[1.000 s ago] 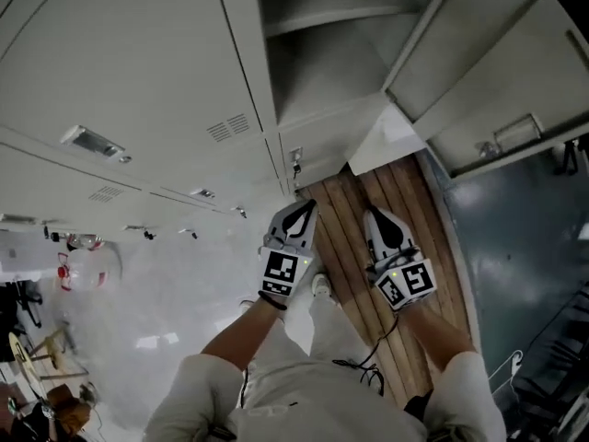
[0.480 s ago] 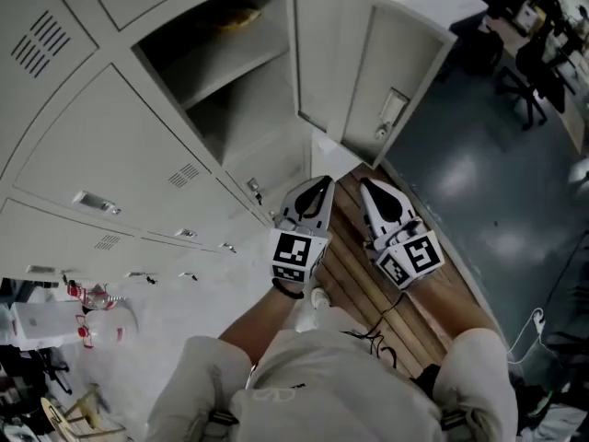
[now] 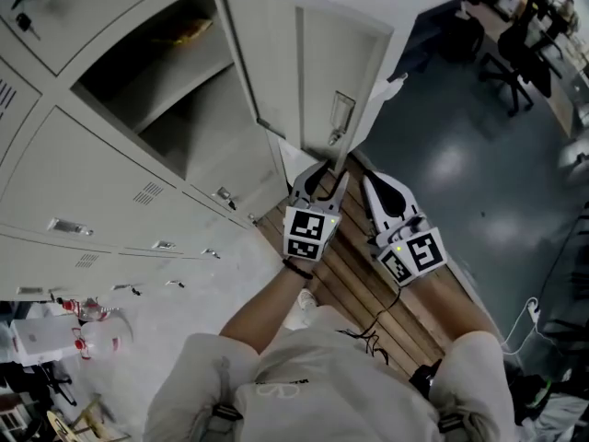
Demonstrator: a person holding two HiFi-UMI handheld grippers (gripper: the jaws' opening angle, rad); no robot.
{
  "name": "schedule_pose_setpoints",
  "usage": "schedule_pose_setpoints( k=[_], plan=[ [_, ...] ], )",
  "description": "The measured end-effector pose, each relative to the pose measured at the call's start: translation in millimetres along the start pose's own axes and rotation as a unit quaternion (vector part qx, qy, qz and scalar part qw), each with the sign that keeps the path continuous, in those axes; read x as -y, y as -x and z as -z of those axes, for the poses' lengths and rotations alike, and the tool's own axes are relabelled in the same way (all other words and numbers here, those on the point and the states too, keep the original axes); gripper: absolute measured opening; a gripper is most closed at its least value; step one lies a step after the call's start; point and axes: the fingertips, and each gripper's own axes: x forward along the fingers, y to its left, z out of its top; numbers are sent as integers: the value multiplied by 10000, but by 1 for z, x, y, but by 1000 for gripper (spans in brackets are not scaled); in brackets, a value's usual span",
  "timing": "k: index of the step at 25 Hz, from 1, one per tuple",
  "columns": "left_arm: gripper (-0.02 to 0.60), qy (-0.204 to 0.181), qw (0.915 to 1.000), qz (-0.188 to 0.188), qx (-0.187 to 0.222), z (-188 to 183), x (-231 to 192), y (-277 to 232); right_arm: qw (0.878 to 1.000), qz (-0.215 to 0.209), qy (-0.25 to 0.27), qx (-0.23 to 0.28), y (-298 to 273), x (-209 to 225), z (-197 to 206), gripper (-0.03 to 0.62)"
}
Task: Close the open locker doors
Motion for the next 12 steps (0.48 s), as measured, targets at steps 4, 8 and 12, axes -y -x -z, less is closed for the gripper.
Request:
schedule_pose_setpoints(
  k=[4, 8, 12],
  plan=[
    [132, -57, 9999, -135, -60, 2, -2, -21, 10000, 60, -3, 26, 7, 12, -2, 11],
    [71, -194, 9993, -310, -51, 0, -3, -29, 10000, 45, -11, 68, 7, 16, -5, 11],
    [54, -184, 9994, -282, 5, 0, -3, -14, 9999, -116, -8, 109, 3, 10, -9, 11]
  ],
)
